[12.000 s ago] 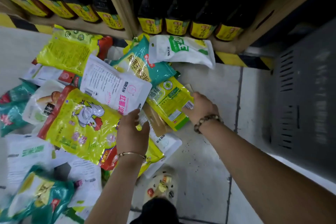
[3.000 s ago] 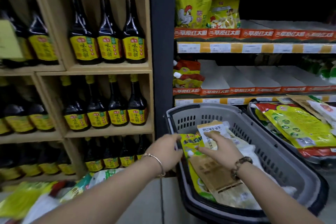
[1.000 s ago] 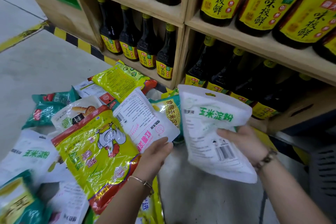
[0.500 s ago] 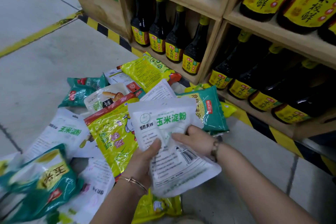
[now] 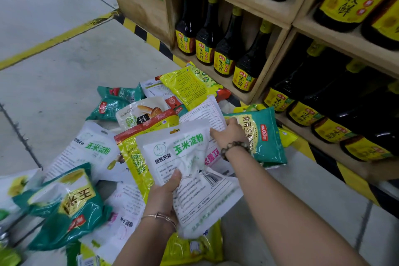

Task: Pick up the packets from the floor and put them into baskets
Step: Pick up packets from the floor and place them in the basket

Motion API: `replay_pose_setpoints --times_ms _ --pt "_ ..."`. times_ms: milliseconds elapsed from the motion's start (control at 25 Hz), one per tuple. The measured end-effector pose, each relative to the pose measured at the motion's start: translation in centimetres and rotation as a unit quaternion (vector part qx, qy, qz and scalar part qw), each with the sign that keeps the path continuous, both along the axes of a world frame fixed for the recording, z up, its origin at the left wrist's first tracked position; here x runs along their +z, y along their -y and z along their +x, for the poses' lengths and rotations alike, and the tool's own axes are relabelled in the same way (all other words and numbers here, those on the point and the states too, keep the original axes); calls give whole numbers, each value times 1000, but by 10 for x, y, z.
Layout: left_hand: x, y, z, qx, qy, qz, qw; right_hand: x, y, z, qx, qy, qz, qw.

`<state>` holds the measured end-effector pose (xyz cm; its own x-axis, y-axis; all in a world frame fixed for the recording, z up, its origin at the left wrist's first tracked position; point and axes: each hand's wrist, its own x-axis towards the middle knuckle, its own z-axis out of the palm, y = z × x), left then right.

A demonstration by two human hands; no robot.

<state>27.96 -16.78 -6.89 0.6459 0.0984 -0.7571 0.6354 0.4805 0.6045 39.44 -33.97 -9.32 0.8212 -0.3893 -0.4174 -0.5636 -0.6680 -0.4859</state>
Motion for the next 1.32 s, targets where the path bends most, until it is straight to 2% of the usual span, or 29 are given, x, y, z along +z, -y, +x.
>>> replay_pose_setpoints --times_ms 120,320,440,680,920,1320 --pt "-3 -1 0 6 -10 1 1000 -6 -1 -3 -7 -36 9 999" --pt "-1 -4 4 -14 -17 0 1000 -6 5 -12 68 58 83 993" --pt "0 -4 6 -13 -7 11 1000 -3 17 -27 75 98 113 986" --pt "2 1 2 -11 0 23 1000 22 51 -67 10 164 168 972" --pt "15 21 -2 -14 19 45 999 67 94 -112 -85 222 281 930" --pt "90 57 -6 -105 127 36 986 158 132 -186 -145 307 322 884"
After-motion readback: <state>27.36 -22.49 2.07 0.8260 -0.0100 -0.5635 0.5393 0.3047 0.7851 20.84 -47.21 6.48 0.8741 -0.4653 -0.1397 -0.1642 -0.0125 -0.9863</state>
